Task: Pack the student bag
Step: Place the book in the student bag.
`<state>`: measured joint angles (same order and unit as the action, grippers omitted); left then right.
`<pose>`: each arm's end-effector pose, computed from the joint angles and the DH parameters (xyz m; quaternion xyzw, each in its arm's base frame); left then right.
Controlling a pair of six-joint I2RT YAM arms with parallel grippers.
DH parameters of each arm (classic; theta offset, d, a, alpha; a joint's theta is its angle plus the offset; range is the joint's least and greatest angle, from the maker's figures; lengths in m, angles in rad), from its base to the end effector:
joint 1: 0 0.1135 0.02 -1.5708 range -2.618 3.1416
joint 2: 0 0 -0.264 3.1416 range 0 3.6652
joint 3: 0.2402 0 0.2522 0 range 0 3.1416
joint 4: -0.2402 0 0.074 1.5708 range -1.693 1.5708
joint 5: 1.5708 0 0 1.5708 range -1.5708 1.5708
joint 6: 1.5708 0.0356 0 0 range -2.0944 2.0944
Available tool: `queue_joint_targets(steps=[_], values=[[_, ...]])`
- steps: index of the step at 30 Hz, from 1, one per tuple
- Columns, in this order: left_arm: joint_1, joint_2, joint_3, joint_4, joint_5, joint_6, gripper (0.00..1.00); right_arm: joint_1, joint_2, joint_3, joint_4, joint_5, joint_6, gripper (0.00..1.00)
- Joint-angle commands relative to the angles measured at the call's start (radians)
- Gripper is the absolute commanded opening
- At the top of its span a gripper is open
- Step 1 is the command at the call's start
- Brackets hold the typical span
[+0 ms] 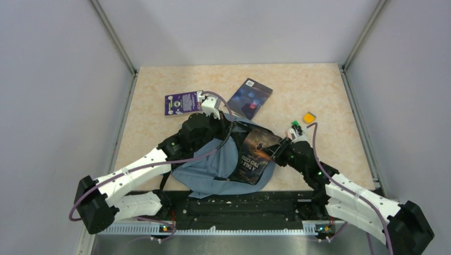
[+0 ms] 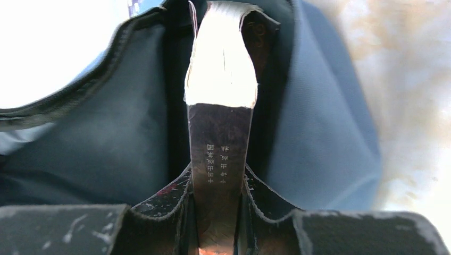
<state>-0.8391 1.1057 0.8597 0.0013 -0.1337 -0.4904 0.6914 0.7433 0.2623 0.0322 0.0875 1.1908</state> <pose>0.1771 -0.1901 0.3215 0.0959 0.7816 -0.3374 0.5159 0.1323 0.1055 0.1845 0.2316 0.8139 0.4078 0.3429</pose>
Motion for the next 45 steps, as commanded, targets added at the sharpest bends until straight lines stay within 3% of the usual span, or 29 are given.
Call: queue_joint_targets(steps=[1,10,15,24,30,45], values=[[0.008,-0.036,0.021,0.087,0.034,0.049,0.00,0.002,0.054,0.142,0.295,-0.072,0.040,0.00],[0.032,-0.068,0.011,0.079,0.090,0.072,0.00,0.002,0.174,0.192,0.494,-0.097,0.117,0.00],[0.050,-0.062,0.013,0.083,0.110,0.067,0.00,0.002,0.254,0.141,0.633,-0.098,0.192,0.00],[0.064,-0.061,0.031,0.136,0.118,0.050,0.00,0.058,0.438,0.093,0.547,0.049,0.075,0.00],[0.081,-0.051,0.033,0.163,0.157,0.035,0.00,0.068,0.587,0.102,0.644,-0.015,0.085,0.00],[0.127,-0.069,0.001,0.160,0.108,0.006,0.00,0.127,0.500,0.233,0.681,-0.168,0.144,0.00]])
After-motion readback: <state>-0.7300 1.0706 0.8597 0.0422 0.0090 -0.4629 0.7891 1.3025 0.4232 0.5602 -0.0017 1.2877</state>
